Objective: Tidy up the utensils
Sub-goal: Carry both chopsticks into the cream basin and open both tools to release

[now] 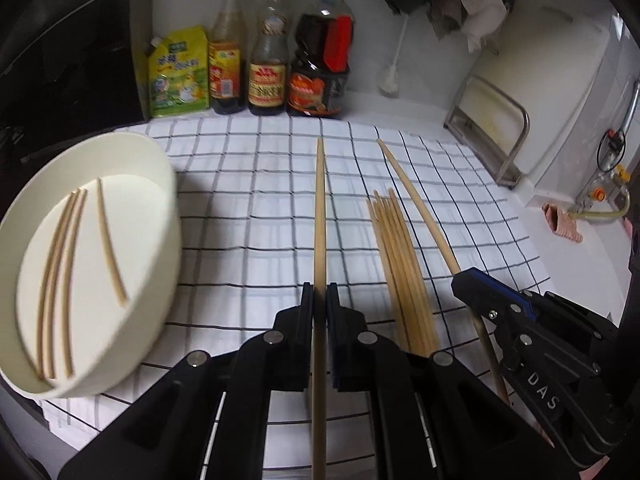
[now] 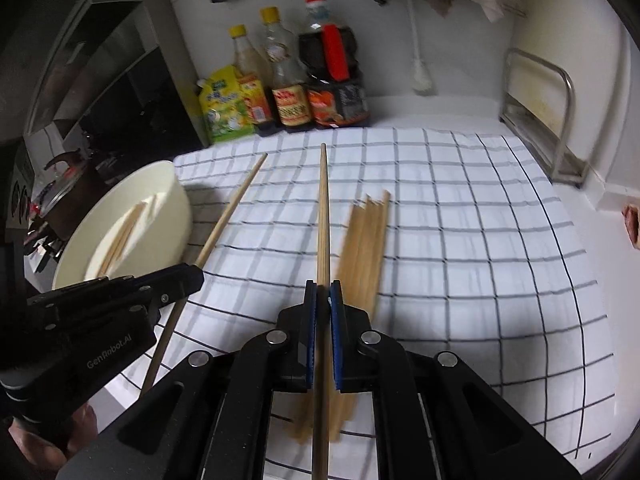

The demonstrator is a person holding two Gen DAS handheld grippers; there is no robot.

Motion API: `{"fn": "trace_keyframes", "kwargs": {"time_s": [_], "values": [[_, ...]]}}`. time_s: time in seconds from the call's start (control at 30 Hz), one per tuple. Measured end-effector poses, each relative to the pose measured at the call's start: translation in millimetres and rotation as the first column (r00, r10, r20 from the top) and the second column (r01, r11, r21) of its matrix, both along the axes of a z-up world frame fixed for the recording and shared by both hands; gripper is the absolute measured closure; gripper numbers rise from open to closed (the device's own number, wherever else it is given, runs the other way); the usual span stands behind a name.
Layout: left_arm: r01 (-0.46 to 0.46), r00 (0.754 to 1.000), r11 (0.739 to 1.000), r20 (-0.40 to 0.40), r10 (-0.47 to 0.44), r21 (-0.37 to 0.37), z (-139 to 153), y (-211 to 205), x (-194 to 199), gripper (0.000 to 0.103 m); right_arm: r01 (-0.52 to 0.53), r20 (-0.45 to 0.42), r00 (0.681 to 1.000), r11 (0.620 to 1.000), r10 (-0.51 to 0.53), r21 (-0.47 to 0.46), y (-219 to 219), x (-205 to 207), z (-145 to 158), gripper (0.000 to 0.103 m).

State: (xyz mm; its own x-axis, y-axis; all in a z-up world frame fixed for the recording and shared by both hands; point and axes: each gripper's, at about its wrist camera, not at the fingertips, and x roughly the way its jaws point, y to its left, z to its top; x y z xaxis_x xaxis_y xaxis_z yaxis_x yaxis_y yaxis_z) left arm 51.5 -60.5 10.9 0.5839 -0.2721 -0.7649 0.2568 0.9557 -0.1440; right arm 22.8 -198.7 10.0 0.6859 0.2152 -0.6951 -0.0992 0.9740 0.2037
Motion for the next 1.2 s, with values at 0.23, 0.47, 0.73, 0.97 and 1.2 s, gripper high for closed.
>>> {"fn": "trace_keyframes", "kwargs": {"time_s": [0.23,0.47,0.73,0.97,1.2], "values": [[-0.116,0.991,0.993,0.070,0.116,-0.003,31,80,8,0.096,-0.139,0.026,0.990,0.990,0.138,0.027,80,37,17,0.096],[-0.267,0.961,0.964,0.081,0.266,0.009,35,165,25,0.096,-0.294,0.025,0.956,0.955,0.294,0.028,171,73,23,0.096],[-0.340,0.940,0.940,0.027,0.340,0.023,9,217,42,0.096,-0.371,-0.062,0.927,0.929,0.371,0.012,236,106,0,0.096],[-0.355,0.934,0.934,-0.029,0.356,0.044,-18,228,51,0.095,-0.365,-0.134,0.922,0.931,0.362,0.004,248,117,-25,0.096],[-0.372,0.927,0.927,-0.031,0.374,0.043,-23,233,52,0.068,-0.339,-0.112,0.936,0.941,0.335,-0.014,243,113,-21,0.091]]}}
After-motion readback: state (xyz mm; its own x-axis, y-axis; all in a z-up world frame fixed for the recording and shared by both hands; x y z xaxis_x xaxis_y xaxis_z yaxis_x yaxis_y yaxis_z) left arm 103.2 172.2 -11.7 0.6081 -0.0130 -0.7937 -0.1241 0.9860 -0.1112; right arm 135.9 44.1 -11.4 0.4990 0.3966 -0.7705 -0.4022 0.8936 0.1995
